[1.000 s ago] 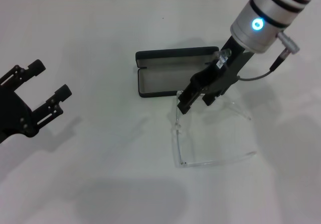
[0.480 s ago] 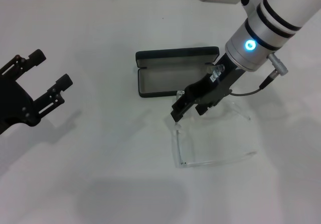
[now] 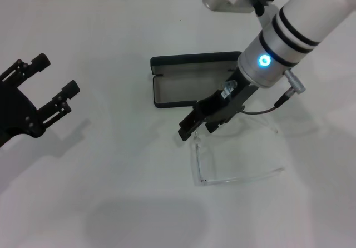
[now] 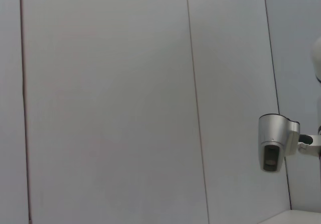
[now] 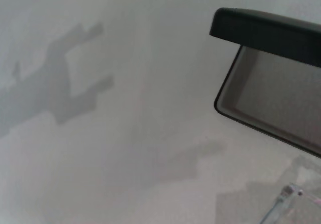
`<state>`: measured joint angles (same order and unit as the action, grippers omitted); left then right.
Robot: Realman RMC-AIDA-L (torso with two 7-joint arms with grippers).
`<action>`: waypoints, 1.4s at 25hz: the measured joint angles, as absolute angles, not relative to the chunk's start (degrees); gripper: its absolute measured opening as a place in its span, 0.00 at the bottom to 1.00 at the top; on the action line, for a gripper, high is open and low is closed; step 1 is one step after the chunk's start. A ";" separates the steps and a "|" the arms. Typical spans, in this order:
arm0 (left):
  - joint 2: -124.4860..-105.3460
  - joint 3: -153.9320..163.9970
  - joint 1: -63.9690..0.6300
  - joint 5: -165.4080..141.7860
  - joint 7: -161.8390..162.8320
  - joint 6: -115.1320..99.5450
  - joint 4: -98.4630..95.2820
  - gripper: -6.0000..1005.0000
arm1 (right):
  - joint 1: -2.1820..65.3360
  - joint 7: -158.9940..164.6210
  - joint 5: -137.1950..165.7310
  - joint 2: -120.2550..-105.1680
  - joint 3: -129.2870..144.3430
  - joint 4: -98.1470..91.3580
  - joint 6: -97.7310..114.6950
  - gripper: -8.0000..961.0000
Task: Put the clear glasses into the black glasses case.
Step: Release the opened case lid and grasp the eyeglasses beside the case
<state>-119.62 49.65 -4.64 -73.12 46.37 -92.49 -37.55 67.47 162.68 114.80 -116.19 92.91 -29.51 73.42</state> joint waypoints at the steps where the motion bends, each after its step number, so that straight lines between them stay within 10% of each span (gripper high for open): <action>1: -119.62 49.66 -4.66 -73.15 46.30 -92.45 -37.54 0.72 | 67.47 162.68 114.24 -116.19 93.66 -29.42 73.00 0.75; 24: -119.59 49.66 -5.26 -73.33 44.61 -92.24 -35.38 0.72 | 67.13 162.04 110.83 -116.19 99.14 -28.68 70.26 0.74; 35: -119.62 49.66 -5.25 -73.11 44.56 -92.12 -35.39 0.72 | 66.83 160.61 111.28 -116.19 99.32 -28.90 73.23 0.51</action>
<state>-119.62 49.66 -5.25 -73.11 44.56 -92.12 -35.39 66.83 160.61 111.28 -116.19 99.32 -28.90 73.23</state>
